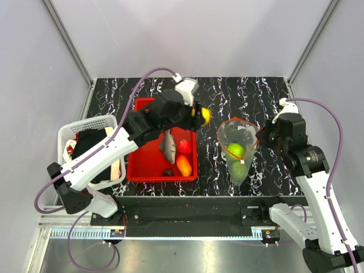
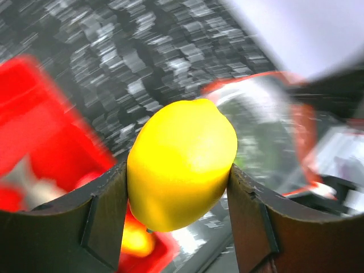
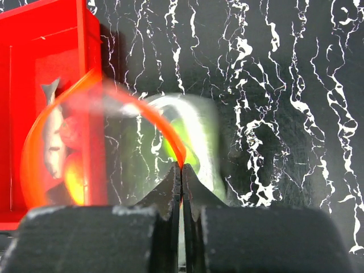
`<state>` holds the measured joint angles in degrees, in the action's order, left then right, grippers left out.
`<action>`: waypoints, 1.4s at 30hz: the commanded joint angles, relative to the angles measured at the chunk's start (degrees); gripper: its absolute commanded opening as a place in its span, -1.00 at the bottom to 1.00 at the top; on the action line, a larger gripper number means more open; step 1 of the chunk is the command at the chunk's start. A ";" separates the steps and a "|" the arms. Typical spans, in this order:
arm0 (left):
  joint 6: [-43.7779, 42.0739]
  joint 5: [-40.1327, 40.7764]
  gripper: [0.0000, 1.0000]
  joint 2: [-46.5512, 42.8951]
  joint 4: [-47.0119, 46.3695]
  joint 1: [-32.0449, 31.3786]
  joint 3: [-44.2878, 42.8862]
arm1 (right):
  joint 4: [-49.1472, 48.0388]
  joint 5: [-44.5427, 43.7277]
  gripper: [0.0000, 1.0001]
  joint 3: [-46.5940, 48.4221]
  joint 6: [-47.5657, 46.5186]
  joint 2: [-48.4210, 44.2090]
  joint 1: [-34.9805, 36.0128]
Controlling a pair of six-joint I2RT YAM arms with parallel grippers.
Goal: Open the zip-top bag and remove the fake food
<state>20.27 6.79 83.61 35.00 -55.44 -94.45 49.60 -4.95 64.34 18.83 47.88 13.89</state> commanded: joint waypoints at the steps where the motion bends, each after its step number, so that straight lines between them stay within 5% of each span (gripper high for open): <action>1: 1.17 -0.72 -1.00 -1.44 -1.43 9.63 8.49 | -1.79 -2.08 -1.00 0.97 -1.52 -0.68 0.17; 11: -2.08 -0.81 -1.00 16.83 -5.91 22.04 7.28 | -2.85 -0.76 -1.00 0.70 -1.60 -0.77 0.17; 19: 8.98 -1.50 -0.93 29.32 -7.31 25.12 2.52 | -3.20 0.11 -1.00 0.09 -1.34 -1.82 0.09; 20: 9.95 -2.64 -0.60 30.02 -9.32 25.20 2.78 | -3.29 0.29 -1.00 0.00 -0.99 -1.74 0.17; 22: 11.80 -3.88 -0.32 30.03 -12.66 25.21 4.80 | -3.29 1.43 -1.00 0.00 -0.81 -1.56 0.17; 23: 12.59 -3.97 -0.02 29.68 -13.20 25.21 5.24 | -3.20 1.78 -1.00 0.00 -0.73 -1.56 0.09; 26: 12.25 -4.32 0.35 28.45 -13.47 25.12 6.82 | -3.02 3.71 -1.00 -0.17 -0.29 -1.56 0.17; 28: 11.72 -4.67 0.78 26.08 -13.64 25.12 8.40 | -3.02 4.77 -1.00 -0.35 -0.11 -1.47 0.17; 30: 10.84 -5.55 0.95 23.63 -13.56 25.12 9.63 | -2.93 4.86 -1.00 -0.61 0.07 -1.38 0.17; 35: 11.98 -9.15 0.90 15.37 -12.68 24.25 13.68 | -2.67 6.09 -1.00 -0.35 0.07 -1.73 0.09; 39: 12.95 -11.97 0.24 4.30 -16.18 17.32 15.18 | -2.15 6.27 -1.00 -0.35 -0.20 -1.38 0.17; 42: 14.61 -15.22 0.04 3.13 -19.43 9.84 11.85 | -2.14 6.62 -1.00 -0.88 -0.28 -1.03 0.17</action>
<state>33.17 -1.78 91.90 23.24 -36.38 -78.72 49.15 0.30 63.64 18.48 46.70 13.89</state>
